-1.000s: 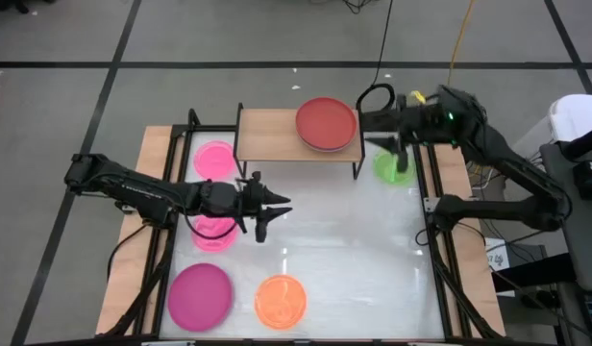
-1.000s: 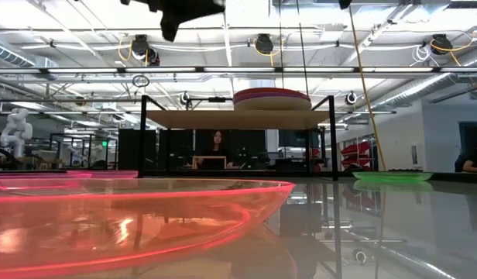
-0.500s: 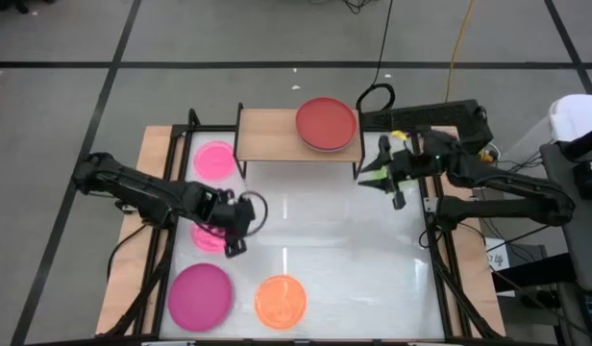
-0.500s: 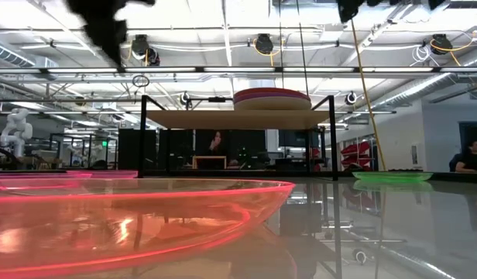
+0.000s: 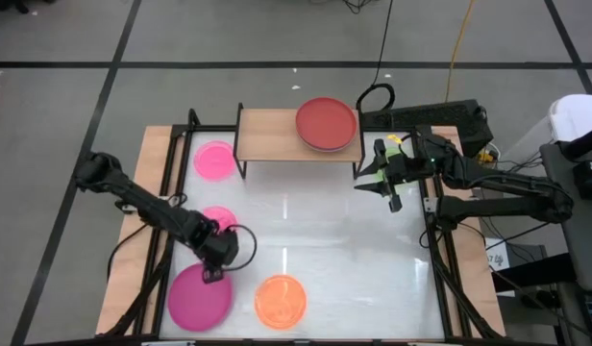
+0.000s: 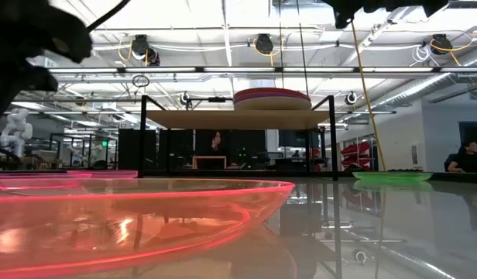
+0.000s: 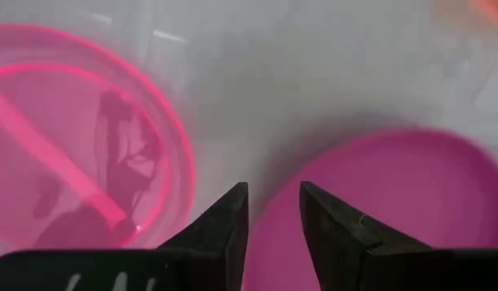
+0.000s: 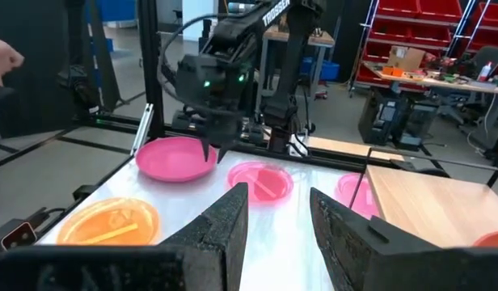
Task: Place and stack plates onto a shelf
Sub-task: Stack the pink plate on top of the red plate on the shelf
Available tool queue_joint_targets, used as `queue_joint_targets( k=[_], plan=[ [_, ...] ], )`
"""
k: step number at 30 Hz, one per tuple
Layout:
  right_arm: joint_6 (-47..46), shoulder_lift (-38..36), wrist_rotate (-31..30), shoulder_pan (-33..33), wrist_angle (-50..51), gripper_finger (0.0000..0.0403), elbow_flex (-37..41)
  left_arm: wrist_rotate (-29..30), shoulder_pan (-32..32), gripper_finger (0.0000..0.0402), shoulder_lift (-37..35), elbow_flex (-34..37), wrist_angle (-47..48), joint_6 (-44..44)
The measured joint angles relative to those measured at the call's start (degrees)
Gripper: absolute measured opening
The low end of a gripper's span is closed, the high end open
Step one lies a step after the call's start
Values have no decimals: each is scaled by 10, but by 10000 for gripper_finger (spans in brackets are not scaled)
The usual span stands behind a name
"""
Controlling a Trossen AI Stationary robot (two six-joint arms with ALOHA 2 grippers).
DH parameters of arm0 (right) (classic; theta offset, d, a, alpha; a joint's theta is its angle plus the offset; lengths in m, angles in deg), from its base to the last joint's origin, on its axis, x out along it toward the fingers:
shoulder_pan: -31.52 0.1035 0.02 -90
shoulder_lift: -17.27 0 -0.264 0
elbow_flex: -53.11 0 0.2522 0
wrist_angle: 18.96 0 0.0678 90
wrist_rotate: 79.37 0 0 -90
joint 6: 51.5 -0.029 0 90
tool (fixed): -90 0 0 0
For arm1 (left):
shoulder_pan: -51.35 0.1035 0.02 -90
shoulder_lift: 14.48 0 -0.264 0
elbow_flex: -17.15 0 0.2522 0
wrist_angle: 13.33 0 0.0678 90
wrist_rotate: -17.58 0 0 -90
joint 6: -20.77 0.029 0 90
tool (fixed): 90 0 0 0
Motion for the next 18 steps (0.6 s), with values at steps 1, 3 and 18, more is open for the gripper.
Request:
queue_joint_targets(
  k=[1, 3, 18],
  plan=[
    [0, 0, 0, 0, -1, 116, 0, -1, -10, 118, 0, 8, -12, 8],
    [0, 0, 0, 0, -2, 116, 0, -1, -29, 118, -1, 23, -33, 28],
    [0, 0, 0, 0, 0, 116, 0, 3, -57, 118, 0, 113, -160, 67]
  ],
)
